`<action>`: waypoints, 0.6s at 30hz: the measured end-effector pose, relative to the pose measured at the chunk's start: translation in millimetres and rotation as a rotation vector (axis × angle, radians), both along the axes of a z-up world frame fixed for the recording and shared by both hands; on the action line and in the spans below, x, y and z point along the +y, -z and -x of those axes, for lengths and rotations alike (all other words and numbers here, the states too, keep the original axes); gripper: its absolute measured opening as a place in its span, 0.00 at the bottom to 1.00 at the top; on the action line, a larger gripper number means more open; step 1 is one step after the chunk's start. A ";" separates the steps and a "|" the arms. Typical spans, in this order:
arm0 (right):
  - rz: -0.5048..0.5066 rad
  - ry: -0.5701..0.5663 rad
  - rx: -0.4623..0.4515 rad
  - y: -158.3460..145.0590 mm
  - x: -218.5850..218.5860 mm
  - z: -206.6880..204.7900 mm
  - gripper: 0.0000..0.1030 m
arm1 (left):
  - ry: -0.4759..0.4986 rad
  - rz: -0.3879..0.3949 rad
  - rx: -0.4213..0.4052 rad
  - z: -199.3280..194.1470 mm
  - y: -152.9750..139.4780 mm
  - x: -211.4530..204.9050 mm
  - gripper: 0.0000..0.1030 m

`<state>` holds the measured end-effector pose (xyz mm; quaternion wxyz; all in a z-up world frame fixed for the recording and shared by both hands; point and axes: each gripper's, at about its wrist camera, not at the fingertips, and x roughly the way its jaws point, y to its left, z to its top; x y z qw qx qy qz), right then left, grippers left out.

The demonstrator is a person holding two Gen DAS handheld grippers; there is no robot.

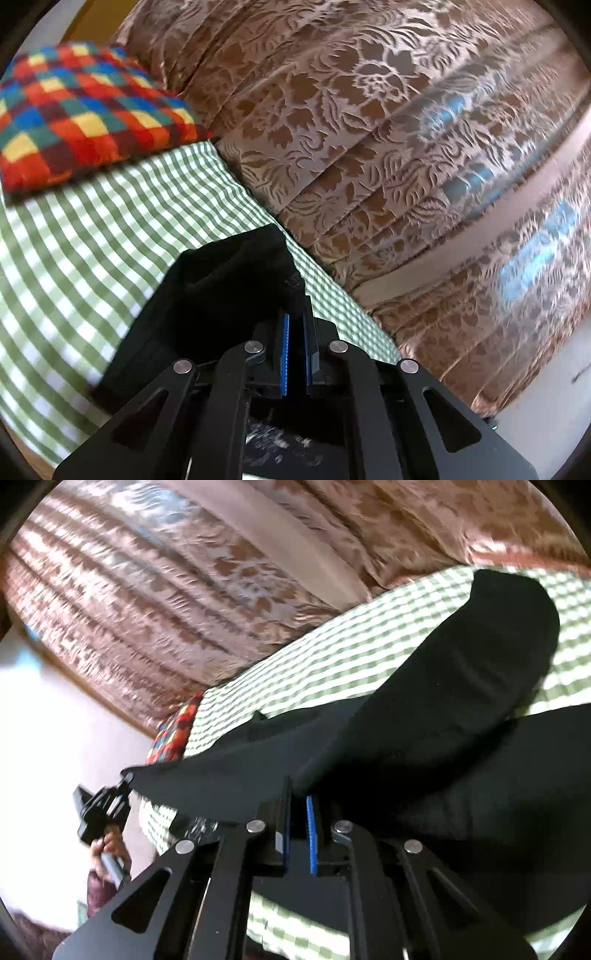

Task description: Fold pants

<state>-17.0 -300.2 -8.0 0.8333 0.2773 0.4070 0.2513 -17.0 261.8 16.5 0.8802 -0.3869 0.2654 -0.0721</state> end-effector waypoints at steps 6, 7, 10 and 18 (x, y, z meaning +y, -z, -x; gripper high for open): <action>0.063 -0.051 0.125 41.6 18.4 31.8 0.06 | -0.014 0.004 0.221 26.1 81.0 12.5 0.05; 0.067 -0.042 0.150 51.8 19.5 34.0 0.05 | -0.021 0.039 0.218 29.4 91.4 14.0 0.05; 0.075 -0.029 0.189 66.5 20.4 34.3 0.05 | -0.031 0.081 0.249 32.5 110.7 15.3 0.05; 0.133 -0.057 0.113 43.2 22.3 38.7 0.05 | -0.009 0.060 0.274 31.6 114.0 15.0 0.05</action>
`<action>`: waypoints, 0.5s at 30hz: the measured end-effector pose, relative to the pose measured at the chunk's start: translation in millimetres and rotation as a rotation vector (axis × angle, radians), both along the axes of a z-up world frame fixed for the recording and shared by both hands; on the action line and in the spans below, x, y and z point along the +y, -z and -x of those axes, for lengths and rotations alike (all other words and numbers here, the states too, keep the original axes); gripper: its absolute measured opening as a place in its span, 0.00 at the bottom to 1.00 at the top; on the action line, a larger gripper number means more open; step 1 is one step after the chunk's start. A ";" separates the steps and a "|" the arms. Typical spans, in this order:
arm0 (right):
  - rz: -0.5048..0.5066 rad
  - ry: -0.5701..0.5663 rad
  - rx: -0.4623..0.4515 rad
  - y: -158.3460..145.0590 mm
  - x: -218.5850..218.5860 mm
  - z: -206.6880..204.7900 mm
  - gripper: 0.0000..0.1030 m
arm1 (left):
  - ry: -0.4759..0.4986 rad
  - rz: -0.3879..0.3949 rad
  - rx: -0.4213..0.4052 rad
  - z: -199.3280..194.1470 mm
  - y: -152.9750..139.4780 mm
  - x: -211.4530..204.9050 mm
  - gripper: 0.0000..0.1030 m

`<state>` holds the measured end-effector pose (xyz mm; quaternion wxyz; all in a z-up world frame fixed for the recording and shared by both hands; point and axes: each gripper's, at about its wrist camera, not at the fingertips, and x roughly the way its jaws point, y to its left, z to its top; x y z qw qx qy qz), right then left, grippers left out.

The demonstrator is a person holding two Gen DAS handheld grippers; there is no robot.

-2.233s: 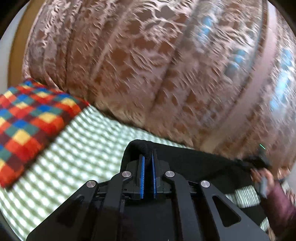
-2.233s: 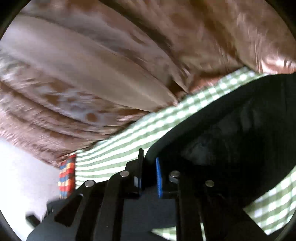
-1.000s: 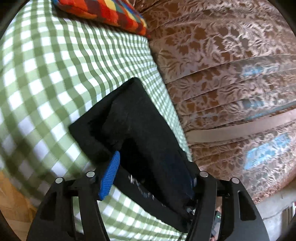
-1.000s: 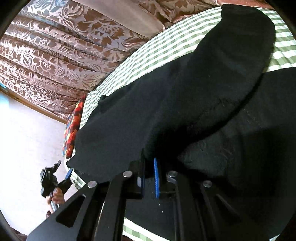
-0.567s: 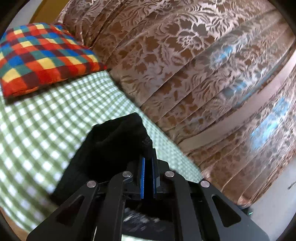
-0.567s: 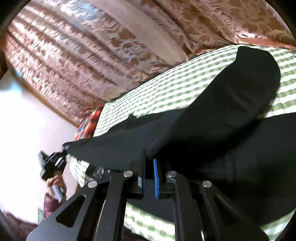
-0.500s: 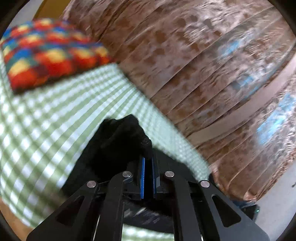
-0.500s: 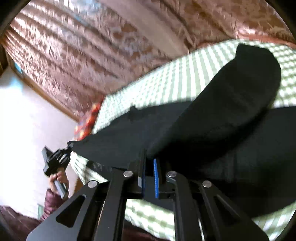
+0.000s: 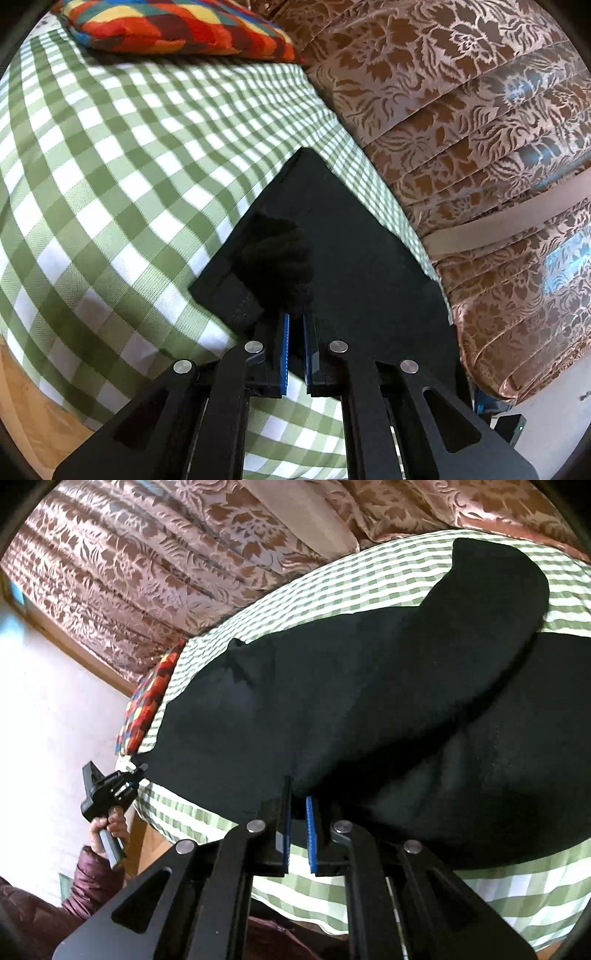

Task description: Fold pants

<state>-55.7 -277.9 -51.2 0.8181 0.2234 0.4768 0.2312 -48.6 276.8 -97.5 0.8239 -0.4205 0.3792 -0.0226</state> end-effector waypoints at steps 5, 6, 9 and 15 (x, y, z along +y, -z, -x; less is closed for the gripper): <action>0.018 0.000 0.074 33.5 5.0 -2.5 0.05 | -0.050 0.087 0.013 10.0 8.1 14.7 0.17; 0.017 0.000 0.073 32.9 4.0 -3.0 0.05 | -0.063 0.075 0.018 13.2 4.9 17.3 0.18; 0.043 -0.015 0.061 30.7 6.1 -3.8 0.05 | -0.119 -0.005 0.036 20.4 -11.8 22.7 0.28; 0.032 -0.030 0.046 25.2 4.7 -3.7 0.05 | -0.137 -0.198 -0.078 24.7 -64.6 3.6 0.28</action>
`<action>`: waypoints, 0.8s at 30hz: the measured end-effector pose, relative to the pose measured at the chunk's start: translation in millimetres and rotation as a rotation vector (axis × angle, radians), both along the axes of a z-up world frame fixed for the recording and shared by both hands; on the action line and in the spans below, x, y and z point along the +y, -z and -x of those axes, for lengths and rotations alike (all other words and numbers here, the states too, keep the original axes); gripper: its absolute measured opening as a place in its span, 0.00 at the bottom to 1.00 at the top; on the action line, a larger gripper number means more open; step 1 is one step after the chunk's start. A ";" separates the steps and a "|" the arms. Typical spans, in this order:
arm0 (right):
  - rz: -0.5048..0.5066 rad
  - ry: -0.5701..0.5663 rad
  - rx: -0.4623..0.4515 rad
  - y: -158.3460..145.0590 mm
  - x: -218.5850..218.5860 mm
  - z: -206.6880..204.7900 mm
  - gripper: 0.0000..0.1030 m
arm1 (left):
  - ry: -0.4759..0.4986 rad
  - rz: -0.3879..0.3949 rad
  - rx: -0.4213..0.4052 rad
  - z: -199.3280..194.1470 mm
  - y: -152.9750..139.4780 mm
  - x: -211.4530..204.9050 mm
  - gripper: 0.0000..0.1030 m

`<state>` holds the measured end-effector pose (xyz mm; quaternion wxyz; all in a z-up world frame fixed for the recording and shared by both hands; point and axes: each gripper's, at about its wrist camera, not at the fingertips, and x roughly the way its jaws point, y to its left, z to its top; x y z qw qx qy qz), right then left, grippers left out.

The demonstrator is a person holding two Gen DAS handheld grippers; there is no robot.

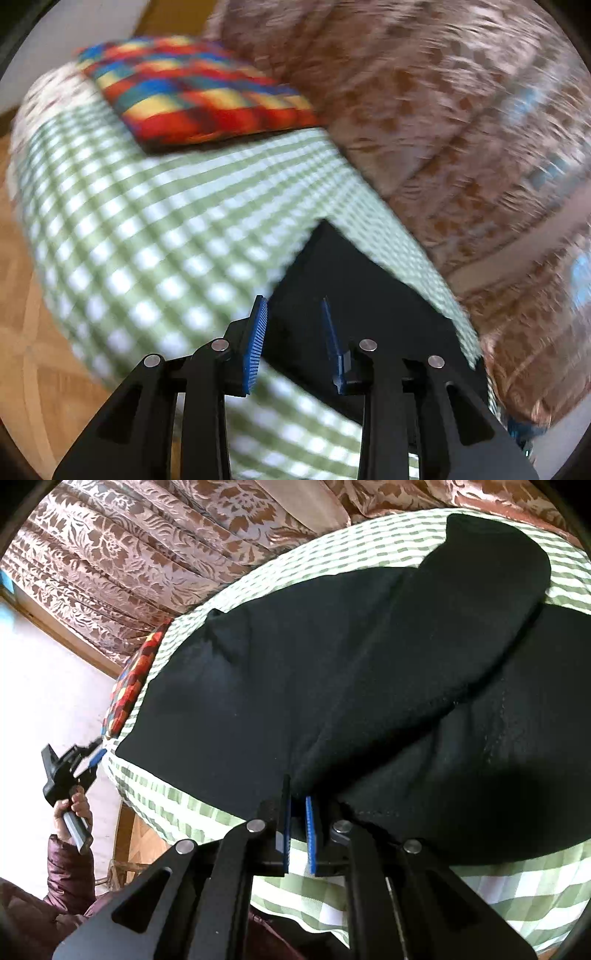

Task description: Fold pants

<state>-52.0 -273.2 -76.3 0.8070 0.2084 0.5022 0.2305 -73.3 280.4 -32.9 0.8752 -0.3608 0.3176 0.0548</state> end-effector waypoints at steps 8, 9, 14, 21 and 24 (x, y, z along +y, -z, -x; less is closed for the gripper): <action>0.033 0.017 -0.017 -22.6 -26.8 -3.5 0.51 | 0.474 -0.036 0.001 -76.1 -7.9 -146.1 0.28; 0.039 0.045 -0.033 -30.4 -37.9 -6.4 0.51 | 0.537 -0.060 0.005 -80.9 -5.7 -167.3 0.28; 0.151 0.240 -0.091 -58.7 -83.9 -55.2 0.62 | 0.711 -0.113 0.020 -89.6 3.0 -220.3 0.28; 0.433 0.360 0.006 -35.1 -83.6 -201.6 0.67 | 0.793 -0.133 0.043 -91.7 12.4 -245.0 0.28; 0.583 0.400 0.099 -5.8 -83.1 -248.7 0.71 | 0.795 -0.127 0.044 -87.7 14.4 -246.6 0.28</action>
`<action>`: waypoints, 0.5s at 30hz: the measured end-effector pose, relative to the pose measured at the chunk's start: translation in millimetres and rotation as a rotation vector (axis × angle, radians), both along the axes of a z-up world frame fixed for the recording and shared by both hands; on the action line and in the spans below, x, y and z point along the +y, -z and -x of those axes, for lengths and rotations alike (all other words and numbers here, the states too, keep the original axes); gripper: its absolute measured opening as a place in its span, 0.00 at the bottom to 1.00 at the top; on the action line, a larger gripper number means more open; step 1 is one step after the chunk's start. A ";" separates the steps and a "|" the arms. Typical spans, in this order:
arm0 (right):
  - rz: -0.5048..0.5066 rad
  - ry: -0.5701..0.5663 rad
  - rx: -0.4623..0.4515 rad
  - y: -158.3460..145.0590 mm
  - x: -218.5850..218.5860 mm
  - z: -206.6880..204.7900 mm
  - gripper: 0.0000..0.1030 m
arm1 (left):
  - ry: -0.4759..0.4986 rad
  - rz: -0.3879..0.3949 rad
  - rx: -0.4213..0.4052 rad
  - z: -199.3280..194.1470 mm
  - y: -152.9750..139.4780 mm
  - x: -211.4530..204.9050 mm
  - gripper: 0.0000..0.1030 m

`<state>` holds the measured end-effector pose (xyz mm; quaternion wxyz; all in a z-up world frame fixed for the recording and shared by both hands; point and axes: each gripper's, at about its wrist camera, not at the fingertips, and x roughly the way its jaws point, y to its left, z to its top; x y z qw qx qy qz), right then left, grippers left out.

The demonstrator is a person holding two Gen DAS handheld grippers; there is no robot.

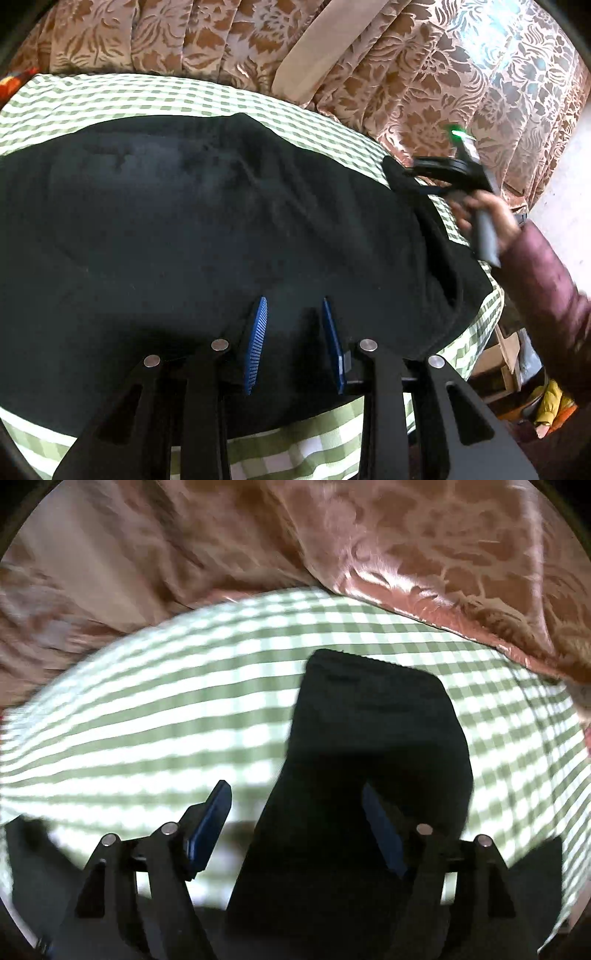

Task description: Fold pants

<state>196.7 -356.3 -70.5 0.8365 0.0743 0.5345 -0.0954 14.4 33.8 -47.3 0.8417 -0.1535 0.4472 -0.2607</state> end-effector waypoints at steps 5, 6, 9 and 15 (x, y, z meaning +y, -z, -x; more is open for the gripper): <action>0.115 -0.062 0.062 23.1 6.8 -16.8 0.19 | 0.083 0.019 -0.027 6.0 -9.3 -9.4 0.33; 0.124 -0.066 0.057 20.1 5.9 -14.3 0.08 | 0.126 0.036 -0.041 8.3 -13.2 -16.6 0.40; 0.042 -0.060 -0.021 -0.9 -13.3 8.7 0.08 | 0.258 0.044 -0.081 15.7 -22.2 -46.4 0.43; -0.188 0.018 -0.235 -59.2 -73.4 87.4 0.08 | 0.532 -0.066 -0.168 39.0 -25.1 -126.2 0.50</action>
